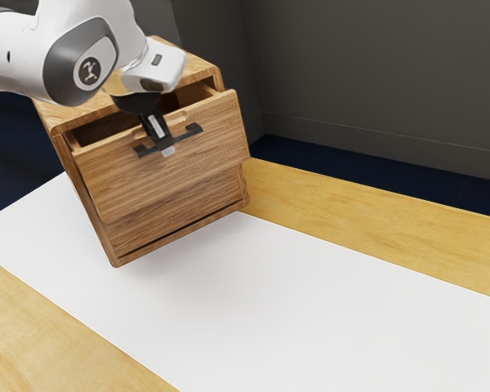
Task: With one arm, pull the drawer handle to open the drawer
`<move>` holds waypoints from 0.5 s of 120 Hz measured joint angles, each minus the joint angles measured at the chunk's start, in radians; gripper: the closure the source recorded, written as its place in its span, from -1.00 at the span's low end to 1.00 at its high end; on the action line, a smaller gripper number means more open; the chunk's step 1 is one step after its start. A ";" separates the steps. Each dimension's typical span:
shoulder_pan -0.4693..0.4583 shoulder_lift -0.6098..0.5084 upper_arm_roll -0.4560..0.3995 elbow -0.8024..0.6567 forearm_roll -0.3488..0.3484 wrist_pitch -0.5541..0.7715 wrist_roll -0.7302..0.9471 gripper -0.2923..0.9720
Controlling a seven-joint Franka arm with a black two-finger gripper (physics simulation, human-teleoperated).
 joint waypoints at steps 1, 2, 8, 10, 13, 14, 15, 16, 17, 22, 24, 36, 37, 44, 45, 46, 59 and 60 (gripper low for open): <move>0.000 -0.001 0.000 -0.001 0.000 0.000 0.000 0.42; 0.000 -0.001 0.000 -0.001 0.000 0.000 -0.001 0.42; 0.000 -0.005 0.000 -0.004 0.000 0.000 -0.002 0.42; -0.001 -0.005 0.000 -0.006 0.000 0.000 -0.003 0.42; -0.003 -0.006 0.000 -0.008 0.000 0.000 -0.004 0.42; -0.003 -0.006 0.000 -0.008 0.000 0.000 -0.004 0.42; -0.004 -0.006 0.001 -0.009 0.000 0.000 -0.004 0.42; -0.005 -0.006 0.001 -0.009 0.000 0.000 -0.005 0.42; -0.005 -0.006 0.001 -0.010 0.000 0.000 -0.005 0.42; -0.008 -0.007 0.002 -0.011 0.001 0.000 -0.006 0.42; -0.009 -0.008 0.002 -0.011 0.001 0.000 -0.007 0.42; -0.020 -0.010 0.000 -0.012 0.001 0.000 -0.012 0.41; -0.021 -0.010 0.001 -0.013 0.001 0.000 -0.012 0.41; -0.031 -0.012 0.001 -0.017 0.001 -0.001 -0.014 0.41; -0.032 -0.013 0.001 -0.017 0.001 -0.001 -0.015 0.41; -0.034 -0.013 0.001 -0.017 0.001 -0.001 -0.015 0.41; -0.052 -0.023 0.000 -0.025 0.001 -0.001 -0.019 0.41; -0.053 -0.024 0.000 -0.026 0.001 -0.001 -0.019 0.42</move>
